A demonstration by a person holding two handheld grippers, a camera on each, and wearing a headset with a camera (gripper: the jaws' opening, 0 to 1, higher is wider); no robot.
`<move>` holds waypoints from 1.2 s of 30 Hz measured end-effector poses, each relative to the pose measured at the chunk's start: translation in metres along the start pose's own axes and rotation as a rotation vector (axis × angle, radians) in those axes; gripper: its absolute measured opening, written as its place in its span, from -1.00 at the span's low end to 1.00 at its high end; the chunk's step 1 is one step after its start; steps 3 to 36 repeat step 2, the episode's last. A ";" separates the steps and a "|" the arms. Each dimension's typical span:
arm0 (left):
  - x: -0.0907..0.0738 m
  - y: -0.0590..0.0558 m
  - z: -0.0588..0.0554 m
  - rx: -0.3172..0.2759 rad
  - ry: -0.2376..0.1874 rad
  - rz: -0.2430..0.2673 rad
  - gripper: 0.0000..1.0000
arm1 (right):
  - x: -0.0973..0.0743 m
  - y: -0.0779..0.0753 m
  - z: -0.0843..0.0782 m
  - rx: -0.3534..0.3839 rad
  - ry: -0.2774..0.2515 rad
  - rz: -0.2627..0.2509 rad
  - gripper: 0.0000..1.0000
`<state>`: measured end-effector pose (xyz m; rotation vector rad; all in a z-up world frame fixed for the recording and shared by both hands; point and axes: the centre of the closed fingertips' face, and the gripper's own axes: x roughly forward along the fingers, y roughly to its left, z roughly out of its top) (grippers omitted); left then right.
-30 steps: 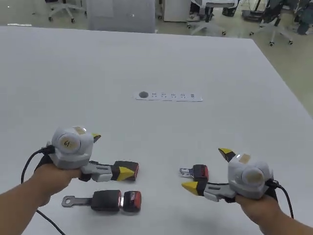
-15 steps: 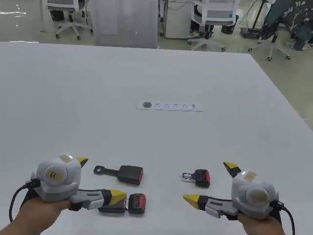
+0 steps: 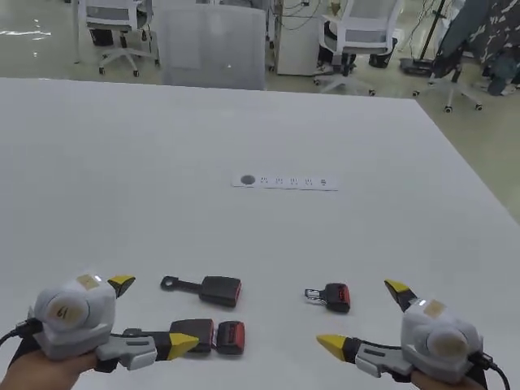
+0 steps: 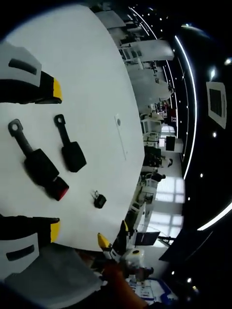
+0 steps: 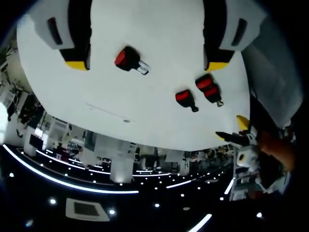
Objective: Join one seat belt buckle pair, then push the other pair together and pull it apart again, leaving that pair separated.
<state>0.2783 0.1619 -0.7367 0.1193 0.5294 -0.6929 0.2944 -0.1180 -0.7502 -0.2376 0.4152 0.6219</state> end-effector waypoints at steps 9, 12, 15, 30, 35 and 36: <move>-0.003 0.001 0.001 -0.013 -0.015 0.002 1.00 | -0.001 -0.002 0.000 -0.001 -0.001 -0.010 0.96; -0.003 0.001 0.001 -0.013 -0.015 0.002 1.00 | -0.001 -0.002 0.000 -0.001 -0.001 -0.010 0.96; -0.003 0.001 0.001 -0.013 -0.015 0.002 1.00 | -0.001 -0.002 0.000 -0.001 -0.001 -0.010 0.96; -0.003 0.001 0.001 -0.013 -0.015 0.002 1.00 | -0.001 -0.002 0.000 -0.001 -0.001 -0.010 0.96; -0.003 0.001 0.001 -0.013 -0.015 0.002 1.00 | -0.001 -0.002 0.000 -0.001 -0.001 -0.010 0.96; -0.003 0.001 0.001 -0.013 -0.015 0.002 1.00 | -0.001 -0.002 0.000 -0.001 -0.001 -0.010 0.96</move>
